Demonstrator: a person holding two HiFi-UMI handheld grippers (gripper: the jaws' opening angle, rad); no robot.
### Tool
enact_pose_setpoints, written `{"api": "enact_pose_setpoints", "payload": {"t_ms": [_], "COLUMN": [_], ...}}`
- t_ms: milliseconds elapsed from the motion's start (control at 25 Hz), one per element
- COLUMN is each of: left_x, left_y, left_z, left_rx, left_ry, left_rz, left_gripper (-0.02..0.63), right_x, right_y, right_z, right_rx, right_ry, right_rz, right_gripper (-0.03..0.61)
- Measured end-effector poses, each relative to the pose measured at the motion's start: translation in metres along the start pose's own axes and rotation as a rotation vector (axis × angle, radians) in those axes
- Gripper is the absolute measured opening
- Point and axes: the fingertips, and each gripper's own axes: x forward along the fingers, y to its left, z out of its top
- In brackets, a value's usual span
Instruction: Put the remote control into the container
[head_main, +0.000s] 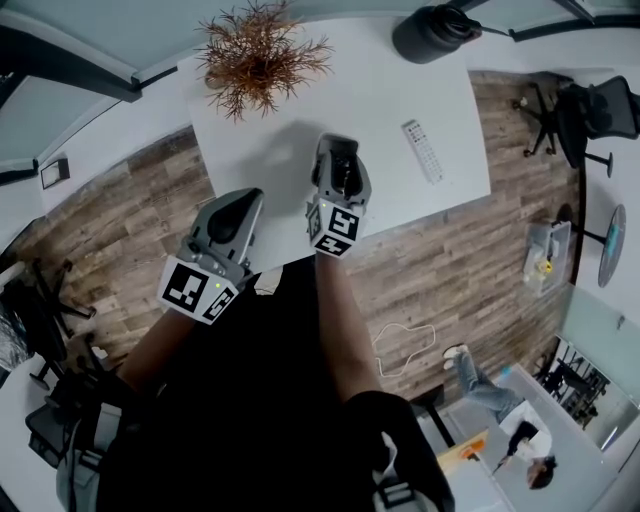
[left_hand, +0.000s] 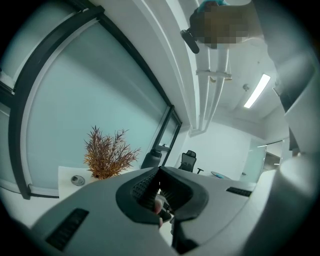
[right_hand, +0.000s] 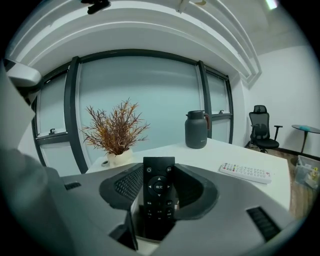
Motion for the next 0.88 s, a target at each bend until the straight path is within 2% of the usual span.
{"api": "enact_pose_setpoints", "payload": {"t_ms": [560, 760, 880], "left_x": [-0.028, -0.037, -0.039], "left_y": [0.001, -0.002, -0.008], "left_z": [0.004, 0.004, 0.006], "left_rx": [0.002, 0.004, 0.013], "left_ry": [-0.030, -0.040, -0.050], "left_rz": [0.027, 0.016, -0.007], "left_gripper": [0.008, 0.008, 0.008], "right_x": [-0.004, -0.019, -0.038], "right_y": [0.013, 0.016, 0.014], "right_z": [-0.006, 0.003, 0.023], "right_rx": [-0.056, -0.056, -0.042], "right_ry": [0.050, 0.026, -0.027], "right_rz": [0.019, 0.010, -0.012], "right_gripper": [0.207, 0.212, 0.212]}}
